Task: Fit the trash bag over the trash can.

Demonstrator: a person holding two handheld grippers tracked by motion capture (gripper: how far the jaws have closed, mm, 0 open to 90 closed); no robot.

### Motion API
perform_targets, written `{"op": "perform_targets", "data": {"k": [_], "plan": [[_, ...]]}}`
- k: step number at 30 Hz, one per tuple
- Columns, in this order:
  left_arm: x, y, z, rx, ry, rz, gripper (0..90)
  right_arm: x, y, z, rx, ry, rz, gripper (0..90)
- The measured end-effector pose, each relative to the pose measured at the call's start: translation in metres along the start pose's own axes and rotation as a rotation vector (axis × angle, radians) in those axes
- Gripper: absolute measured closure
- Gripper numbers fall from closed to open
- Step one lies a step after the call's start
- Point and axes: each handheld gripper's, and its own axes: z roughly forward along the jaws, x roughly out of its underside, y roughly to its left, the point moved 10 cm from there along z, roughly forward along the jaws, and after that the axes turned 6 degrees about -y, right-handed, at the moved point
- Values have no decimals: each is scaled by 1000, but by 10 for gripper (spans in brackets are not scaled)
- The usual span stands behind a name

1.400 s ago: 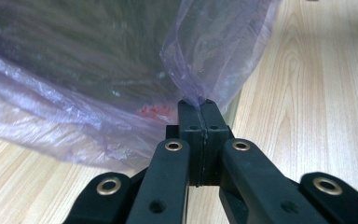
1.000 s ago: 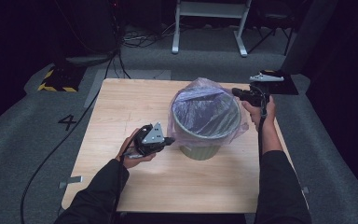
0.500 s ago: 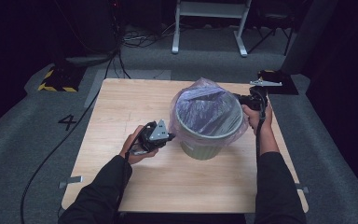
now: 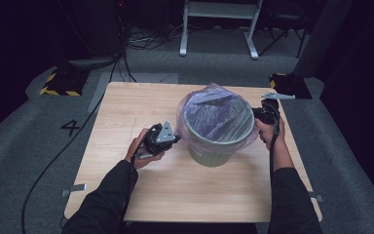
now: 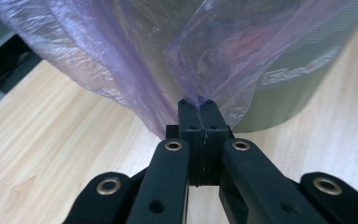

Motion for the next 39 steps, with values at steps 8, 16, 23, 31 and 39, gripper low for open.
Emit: {"op": "perform_targets", "data": {"k": [8, 16, 23, 31, 39], "plan": [[-14, 15, -16, -8, -154, -146, 386, 17, -13, -9, 52, 54, -18, 900], [-26, 35, -31, 4, -259, -272, 312, 28, -22, -11, 71, 69, -5, 900], [-30, 49, -22, -51, -230, -291, 400, 33, -25, -10, 83, 76, 0, 896], [-39, 62, 5, -48, -183, -300, 467, 27, -24, -11, 87, 31, -29, 869], [-43, 65, 29, -29, -140, -281, 790, 24, -26, -14, 104, 11, -33, 873]]}}
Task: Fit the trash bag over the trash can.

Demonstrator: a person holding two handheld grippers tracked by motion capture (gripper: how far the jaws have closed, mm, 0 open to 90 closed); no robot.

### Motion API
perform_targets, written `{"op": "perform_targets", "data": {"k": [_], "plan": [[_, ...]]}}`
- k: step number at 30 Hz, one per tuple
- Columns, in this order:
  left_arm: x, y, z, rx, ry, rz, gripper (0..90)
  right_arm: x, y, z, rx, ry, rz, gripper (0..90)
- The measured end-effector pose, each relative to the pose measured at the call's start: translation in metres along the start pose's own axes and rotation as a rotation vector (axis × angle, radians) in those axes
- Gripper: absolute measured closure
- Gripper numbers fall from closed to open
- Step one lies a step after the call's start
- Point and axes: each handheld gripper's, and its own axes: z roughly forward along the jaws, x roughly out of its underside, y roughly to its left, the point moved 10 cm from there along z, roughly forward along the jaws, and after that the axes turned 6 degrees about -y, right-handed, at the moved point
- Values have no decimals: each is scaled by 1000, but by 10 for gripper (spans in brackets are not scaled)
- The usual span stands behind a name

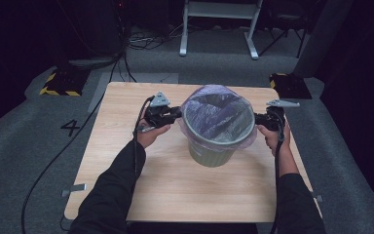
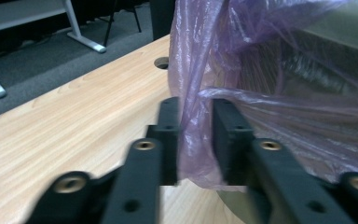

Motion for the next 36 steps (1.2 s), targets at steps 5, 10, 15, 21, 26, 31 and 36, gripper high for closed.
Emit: {"op": "perform_targets", "data": {"k": [5, 10, 15, 21, 26, 31, 36], "plan": [[5, -4, 16, 13, 63, 9, 894, 6, -3, 3, 11, 29, 15, 883], [8, -6, 26, 22, 104, -3, 895, 16, -2, 8, 1, 73, 43, 885], [10, -5, 31, 8, 132, 2, 888, 20, -3, 13, 16, 96, 51, 893], [22, -8, 38, 25, 179, -19, 890, 27, -1, 20, 9, 123, 65, 896], [32, -10, 38, 40, 190, -38, 886, 34, -1, 19, 6, 124, 74, 896], [42, -10, 27, 42, 187, -34, 867, 42, -4, 9, -3, 98, 87, 889], [50, -11, 13, 10, 189, 10, 755, 47, -11, -6, 19, 62, 71, 770]]}}
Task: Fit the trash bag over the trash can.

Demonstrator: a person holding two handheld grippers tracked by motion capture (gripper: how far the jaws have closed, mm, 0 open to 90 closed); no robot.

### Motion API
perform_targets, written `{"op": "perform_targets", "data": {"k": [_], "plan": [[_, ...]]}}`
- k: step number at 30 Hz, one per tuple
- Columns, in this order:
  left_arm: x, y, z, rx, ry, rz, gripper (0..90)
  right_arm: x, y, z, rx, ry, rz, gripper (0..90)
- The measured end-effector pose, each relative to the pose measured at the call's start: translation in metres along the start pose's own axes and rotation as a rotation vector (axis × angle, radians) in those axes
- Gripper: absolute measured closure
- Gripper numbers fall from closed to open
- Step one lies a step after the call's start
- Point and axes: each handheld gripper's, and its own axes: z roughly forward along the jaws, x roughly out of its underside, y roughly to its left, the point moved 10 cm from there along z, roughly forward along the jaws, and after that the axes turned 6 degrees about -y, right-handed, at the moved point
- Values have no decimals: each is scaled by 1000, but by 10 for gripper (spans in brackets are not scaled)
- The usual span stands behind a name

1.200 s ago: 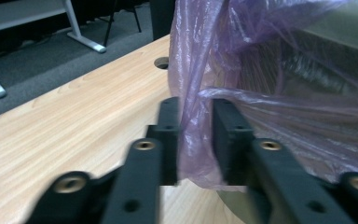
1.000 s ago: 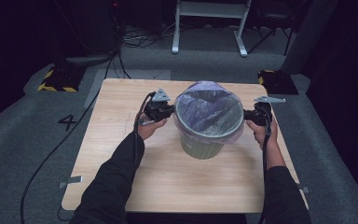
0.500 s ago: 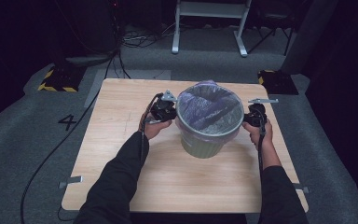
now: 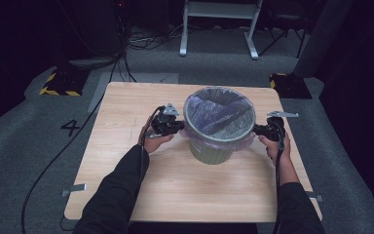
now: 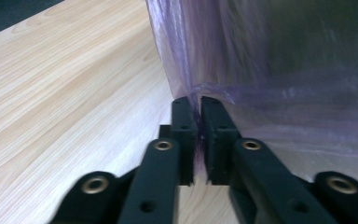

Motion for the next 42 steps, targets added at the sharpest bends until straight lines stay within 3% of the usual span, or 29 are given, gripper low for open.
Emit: {"op": "perform_targets", "data": {"k": [6, 10, 14, 18, 20, 22, 25, 29, 34, 37, 39, 41, 42], "plan": [[-9, -11, -25, 20, -107, 13, 465, -9, -1, -25, -5, -54, -58, 539], [-16, -21, -38, 30, -151, 30, 318, -14, -1, -37, 40, -45, -145, 441], [-20, -34, -47, 76, -177, 47, 257, -23, 7, -50, 53, -64, -222, 368], [-20, -49, -48, 123, -168, 80, 226, -29, 22, -64, 1, -105, -240, 324], [-20, -54, -48, 120, -162, 98, 228, -29, 32, -72, -21, -125, -277, 321], [-20, -58, -48, 117, -158, 114, 280, -27, 41, -78, -43, -130, -299, 309], [-18, -60, -46, 90, -134, 138, 440, -18, 59, -85, -85, -124, -353, 279], [-15, -66, -43, 117, -111, 167, 599, -5, 88, -89, -154, -112, -444, 263], [-13, -66, -40, 129, -102, 185, 689, 4, 104, -81, -131, -105, -495, 290], [-12, -68, -39, 145, -98, 199, 819, 6, 107, -75, -115, -107, -504, 438], [-11, -69, -38, 159, -99, 204, 884, 11, 107, -69, -125, -86, -511, 613], [-8, -69, -36, 166, -84, 211, 898, 18, 104, -64, -133, -55, -533, 802], [-6, -70, -35, 170, -74, 220, 899, 21, 103, -62, -149, -41, -534, 855]]}}
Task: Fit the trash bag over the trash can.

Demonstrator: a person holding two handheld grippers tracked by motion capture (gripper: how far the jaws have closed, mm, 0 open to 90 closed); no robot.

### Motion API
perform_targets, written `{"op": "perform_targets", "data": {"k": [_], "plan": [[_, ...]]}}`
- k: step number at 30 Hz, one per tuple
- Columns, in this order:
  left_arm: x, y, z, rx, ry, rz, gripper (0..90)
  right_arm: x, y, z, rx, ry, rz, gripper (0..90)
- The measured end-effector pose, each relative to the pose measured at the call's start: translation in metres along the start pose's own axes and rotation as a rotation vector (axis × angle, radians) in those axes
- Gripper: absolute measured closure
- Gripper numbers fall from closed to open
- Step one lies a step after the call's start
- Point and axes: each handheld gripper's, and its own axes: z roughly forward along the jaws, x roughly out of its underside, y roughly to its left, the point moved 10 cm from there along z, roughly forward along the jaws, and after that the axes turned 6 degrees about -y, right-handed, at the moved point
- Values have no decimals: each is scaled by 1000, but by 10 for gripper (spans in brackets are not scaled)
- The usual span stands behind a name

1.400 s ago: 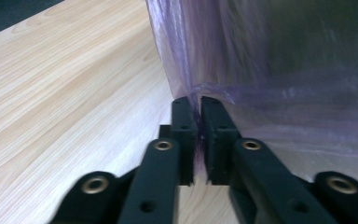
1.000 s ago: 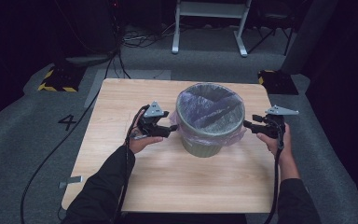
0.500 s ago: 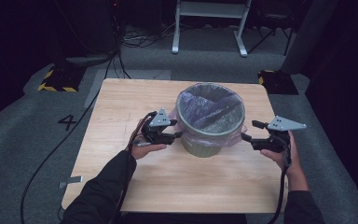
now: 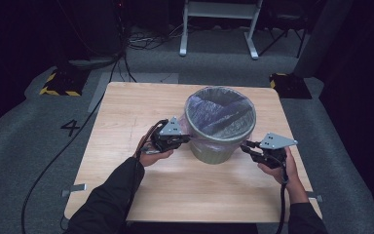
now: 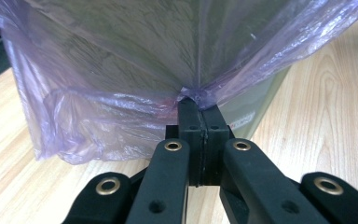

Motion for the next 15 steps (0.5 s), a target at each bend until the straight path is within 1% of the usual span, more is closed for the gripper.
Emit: {"op": "perform_targets", "data": {"k": [1, 2, 5, 6, 7, 8, 10, 13, 15], "plan": [[2, -1, 1, 3, 10, 3, 899, 4, 0, 1, -13, 3, 10, 890], [4, -1, 3, 2, 16, 4, 899, 6, 0, 2, -20, 2, 21, 900], [8, -3, 6, 4, 21, -6, 899, 12, -3, 2, -28, 4, 52, 900], [10, -3, 7, 2, 26, 0, 899, 14, -4, 2, -30, 3, 61, 900], [11, -3, 8, 3, 30, -3, 899, 16, -4, 2, -32, 3, 67, 900], [14, -4, 10, 4, 38, -7, 899, 18, -4, 3, -28, 9, 69, 900], [18, -4, 13, 2, 55, -2, 899, 23, -5, 5, -32, 23, 91, 900], [26, -6, 17, 0, 79, -1, 898, 28, -7, 7, -25, 41, 107, 900], [29, -6, 18, 0, 90, -3, 897, 33, -9, 10, -25, 62, 131, 900]]}}
